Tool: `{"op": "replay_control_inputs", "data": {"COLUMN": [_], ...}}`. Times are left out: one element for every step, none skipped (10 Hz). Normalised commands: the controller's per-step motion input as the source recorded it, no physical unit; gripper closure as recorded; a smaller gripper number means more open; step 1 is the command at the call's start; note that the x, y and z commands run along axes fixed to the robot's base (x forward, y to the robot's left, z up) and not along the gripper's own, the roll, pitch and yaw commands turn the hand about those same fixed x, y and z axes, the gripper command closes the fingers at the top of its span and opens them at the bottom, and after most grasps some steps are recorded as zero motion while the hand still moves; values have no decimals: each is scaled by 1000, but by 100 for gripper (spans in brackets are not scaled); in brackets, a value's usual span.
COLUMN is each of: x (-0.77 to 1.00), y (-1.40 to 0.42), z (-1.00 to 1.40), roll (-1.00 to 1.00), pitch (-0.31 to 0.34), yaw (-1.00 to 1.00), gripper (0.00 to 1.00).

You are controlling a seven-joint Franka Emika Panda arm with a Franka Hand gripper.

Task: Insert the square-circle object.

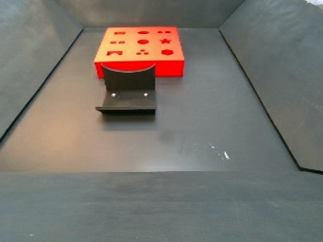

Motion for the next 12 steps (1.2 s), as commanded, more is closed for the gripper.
{"op": "replay_control_inputs", "data": {"x": [823,766,614,546,283,34,0,-114,-326,-331,-220,-134], "y": [-211,-74,-31,-17,-34,-94,-74,-26,0,0,0,0], "z": [-554,-563,-471,-489,-434,-337,-246,-257,-246,-223,-206,-200], "roll": [69,0,0,3,50,61,51,29,0,0,0,-10], "pitch": [71,43,67,53,33,0,0,-11,-10,-94,-120,-190], "yaw": [277,203,166,109,0,-97,-177,-194,-151,-120,-51,0], "gripper": [100,100,100,100,100,100,100,100,100,100,100,100]}}
